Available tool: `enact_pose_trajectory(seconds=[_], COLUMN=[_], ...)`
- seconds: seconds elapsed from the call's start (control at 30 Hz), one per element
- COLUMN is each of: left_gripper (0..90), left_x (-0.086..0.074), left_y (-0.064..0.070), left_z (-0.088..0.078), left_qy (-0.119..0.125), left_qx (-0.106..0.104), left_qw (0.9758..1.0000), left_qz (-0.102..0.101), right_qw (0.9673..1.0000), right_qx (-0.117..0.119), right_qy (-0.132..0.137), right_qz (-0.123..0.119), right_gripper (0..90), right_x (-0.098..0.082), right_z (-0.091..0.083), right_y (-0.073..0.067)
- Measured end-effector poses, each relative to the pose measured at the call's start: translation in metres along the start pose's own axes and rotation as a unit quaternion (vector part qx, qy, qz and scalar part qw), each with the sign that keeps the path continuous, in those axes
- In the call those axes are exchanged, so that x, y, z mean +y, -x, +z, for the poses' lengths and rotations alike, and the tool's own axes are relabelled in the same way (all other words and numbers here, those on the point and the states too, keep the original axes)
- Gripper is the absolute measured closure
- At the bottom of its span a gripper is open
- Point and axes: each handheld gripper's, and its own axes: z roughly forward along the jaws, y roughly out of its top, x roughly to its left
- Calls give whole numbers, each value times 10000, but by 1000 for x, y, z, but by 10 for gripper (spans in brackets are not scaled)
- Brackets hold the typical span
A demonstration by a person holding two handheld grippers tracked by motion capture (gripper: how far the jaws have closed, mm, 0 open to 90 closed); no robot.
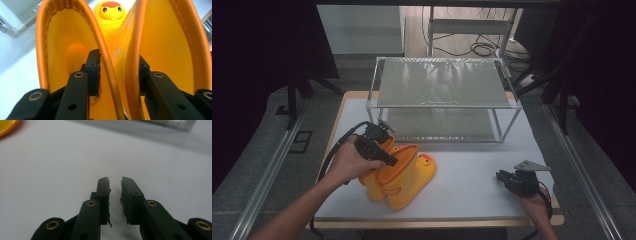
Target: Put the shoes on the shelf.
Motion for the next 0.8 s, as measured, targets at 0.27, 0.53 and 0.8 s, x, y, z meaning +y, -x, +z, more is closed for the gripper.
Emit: enact_pose_trajectory(seconds=[0.27,0.53,0.8], left_gripper=[823,827,829], left_x=[-3,-1,6], left_y=[-2,-6,-10], left_z=[0,-2,-6], left_qy=[90,88,95], left_qx=[-9,-185,-330], left_qw=[10000,9998,9994], left_qz=[24,30,5], right_qw=[10000,10000,10000], right_qx=[-2,-2,-27], right_qy=[1,6,12], right_qz=[1,31,28], right_gripper=[758,758,759], right_x=[0,0,0], right_z=[0,0,0], right_y=[0,1,3])
